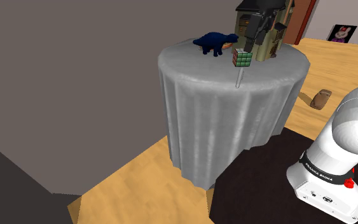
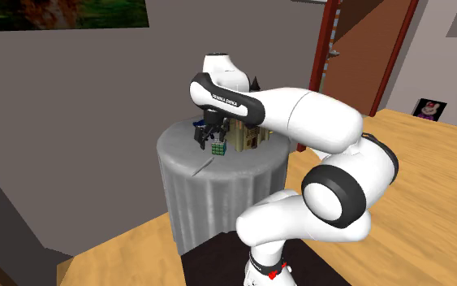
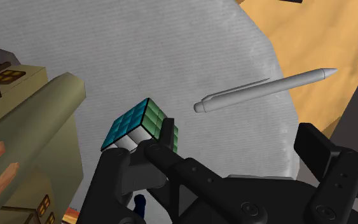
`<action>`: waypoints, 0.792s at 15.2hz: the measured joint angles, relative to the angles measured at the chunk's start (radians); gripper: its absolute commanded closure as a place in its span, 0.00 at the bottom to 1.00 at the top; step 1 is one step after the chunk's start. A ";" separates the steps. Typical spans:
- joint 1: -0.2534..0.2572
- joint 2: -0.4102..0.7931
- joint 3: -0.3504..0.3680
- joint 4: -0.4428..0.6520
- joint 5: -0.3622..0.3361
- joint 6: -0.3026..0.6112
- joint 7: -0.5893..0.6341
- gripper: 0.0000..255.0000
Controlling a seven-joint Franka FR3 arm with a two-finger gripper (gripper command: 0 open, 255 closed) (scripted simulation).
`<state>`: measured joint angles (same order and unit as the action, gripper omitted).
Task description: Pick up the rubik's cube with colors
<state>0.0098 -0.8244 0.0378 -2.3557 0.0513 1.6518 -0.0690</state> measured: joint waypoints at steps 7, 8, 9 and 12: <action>0.003 0.187 -0.080 0.087 -0.056 0.041 -0.155 0.00; 0.003 0.226 -0.098 0.108 -0.066 0.046 -0.190 0.00; 0.005 0.265 -0.110 0.130 -0.073 0.053 -0.220 0.00; 0.007 0.310 -0.123 0.143 -0.081 0.075 -0.259 0.00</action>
<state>0.0170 -0.5148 -0.0851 -2.2123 -0.0301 1.7265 -0.3279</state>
